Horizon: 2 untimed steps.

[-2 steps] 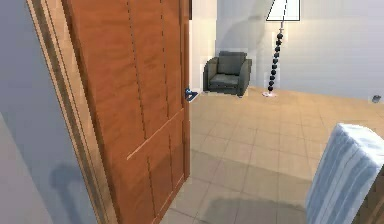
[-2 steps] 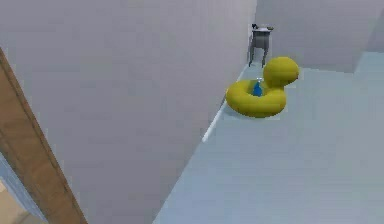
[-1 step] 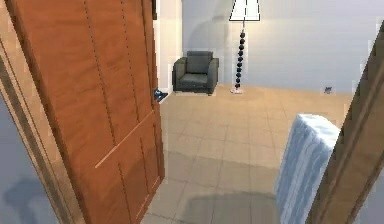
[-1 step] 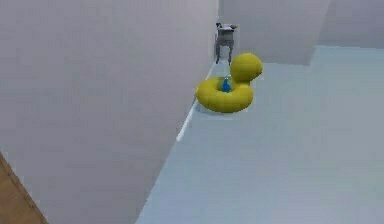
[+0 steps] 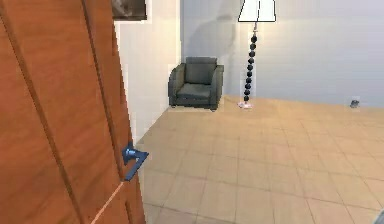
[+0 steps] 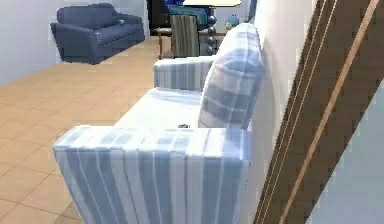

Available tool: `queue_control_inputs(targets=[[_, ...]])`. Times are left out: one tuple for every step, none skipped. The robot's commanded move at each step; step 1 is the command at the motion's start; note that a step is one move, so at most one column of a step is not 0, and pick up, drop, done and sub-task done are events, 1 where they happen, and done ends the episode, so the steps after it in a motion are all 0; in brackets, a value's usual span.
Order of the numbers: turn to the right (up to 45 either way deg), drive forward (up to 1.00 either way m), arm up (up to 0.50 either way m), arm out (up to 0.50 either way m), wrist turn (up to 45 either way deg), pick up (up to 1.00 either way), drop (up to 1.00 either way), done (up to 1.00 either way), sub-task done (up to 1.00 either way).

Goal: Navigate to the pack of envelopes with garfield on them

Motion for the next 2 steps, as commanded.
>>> queue_control_inputs(targets=[[30.0, 0.0, 0.0, 0.0, 0.0, 0.0, 0.0, 0.0, 0.0], [0.0, 1.0, 0.0, 0.0, 0.0, 0.0, 0.0, 0.0, 0.0]])
